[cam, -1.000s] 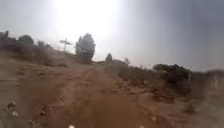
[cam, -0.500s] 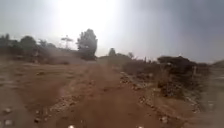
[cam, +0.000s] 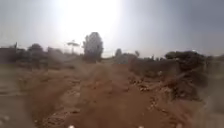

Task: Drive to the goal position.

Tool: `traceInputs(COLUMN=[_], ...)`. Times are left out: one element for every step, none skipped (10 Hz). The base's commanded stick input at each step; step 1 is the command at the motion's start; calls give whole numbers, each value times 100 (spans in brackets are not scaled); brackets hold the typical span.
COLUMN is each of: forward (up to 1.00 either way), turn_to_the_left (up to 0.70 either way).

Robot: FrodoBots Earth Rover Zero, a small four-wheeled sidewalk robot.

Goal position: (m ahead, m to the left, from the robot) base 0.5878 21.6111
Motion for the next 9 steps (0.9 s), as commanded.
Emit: traceInputs(forward=[46, 51, 55, 60, 65, 70, 70, 70, 70], turn_to_the_left=[0, 0, 0, 0, 0, 0, 0, 0, 0])
